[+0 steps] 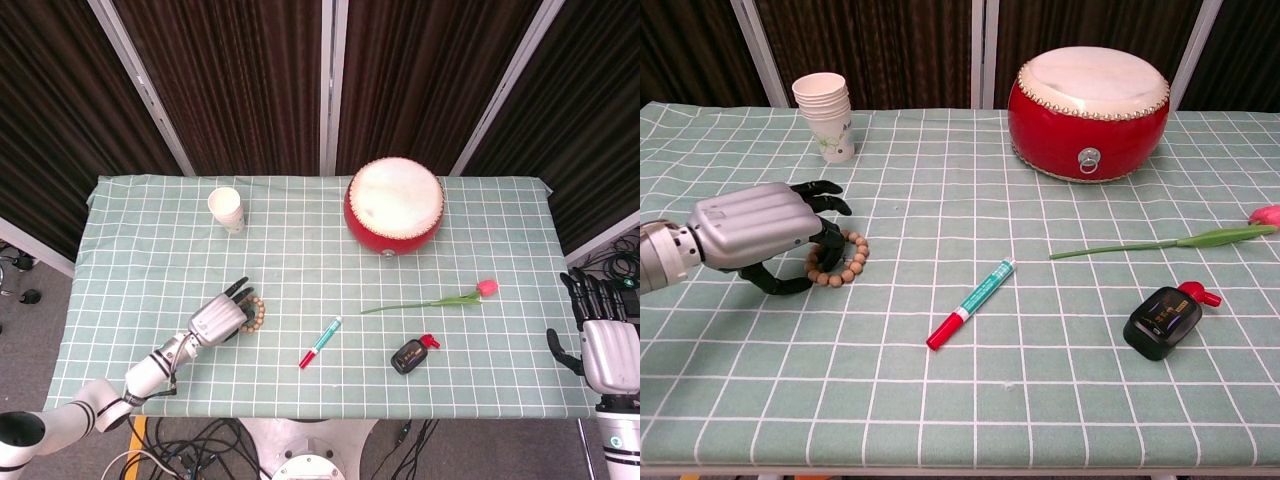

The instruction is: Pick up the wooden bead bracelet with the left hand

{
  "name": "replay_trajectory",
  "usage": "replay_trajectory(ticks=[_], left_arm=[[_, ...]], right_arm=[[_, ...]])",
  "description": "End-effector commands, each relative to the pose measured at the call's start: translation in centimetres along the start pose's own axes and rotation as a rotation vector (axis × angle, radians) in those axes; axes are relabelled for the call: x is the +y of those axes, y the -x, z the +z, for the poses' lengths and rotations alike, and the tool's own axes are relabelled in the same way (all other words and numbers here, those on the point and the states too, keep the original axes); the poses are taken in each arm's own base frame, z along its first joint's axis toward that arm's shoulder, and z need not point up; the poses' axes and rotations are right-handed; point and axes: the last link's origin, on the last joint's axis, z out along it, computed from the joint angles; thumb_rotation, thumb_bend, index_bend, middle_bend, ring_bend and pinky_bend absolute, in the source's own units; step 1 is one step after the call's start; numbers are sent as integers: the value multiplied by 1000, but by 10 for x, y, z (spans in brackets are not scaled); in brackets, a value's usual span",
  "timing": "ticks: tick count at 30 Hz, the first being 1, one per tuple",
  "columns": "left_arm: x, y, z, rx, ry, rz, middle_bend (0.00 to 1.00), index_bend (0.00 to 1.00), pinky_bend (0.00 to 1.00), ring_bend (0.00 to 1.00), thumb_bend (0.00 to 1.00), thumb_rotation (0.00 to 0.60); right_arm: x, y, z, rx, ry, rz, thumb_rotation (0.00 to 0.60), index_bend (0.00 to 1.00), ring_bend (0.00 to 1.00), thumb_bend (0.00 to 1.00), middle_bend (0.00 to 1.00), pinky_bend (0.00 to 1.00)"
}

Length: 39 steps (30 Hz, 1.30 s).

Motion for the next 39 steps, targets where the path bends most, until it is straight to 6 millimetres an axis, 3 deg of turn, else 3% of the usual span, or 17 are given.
replay_trajectory(ticks=[1, 11, 14, 21, 30, 39], left_arm=[[1, 1, 0, -5, 0, -8, 460, 496, 17, 129, 204, 600], [0, -3, -5, 57, -42, -190, 552, 588, 54, 222, 362, 600], [-2, -6, -7, 98, -80, -364, 569, 604, 67, 250, 400, 600], [-14, -21, -17, 194, -174, -988, 571, 606, 86, 254, 418, 600], [-8, -41, -30, 26, -264, -1806, 567, 588, 113, 254, 427, 600], [3, -50, -34, -112, -219, -2175, 552, 563, 114, 254, 434, 600]], right_arm=[[1, 0, 0, 0, 2, 2, 600, 0, 0, 297, 0, 0], [2, -1, -1, 6, 5, 12, 600, 0, 0, 289, 0, 0], [2, -2, -1, 12, 3, 15, 600, 0, 0, 280, 0, 0], [1, -6, -3, 28, -1, 20, 600, 0, 0, 278, 0, 0], [-2, -7, -3, 34, -10, 25, 600, 0, 0, 278, 0, 0], [-3, -8, -4, 37, -10, 24, 600, 0, 0, 278, 0, 0]])
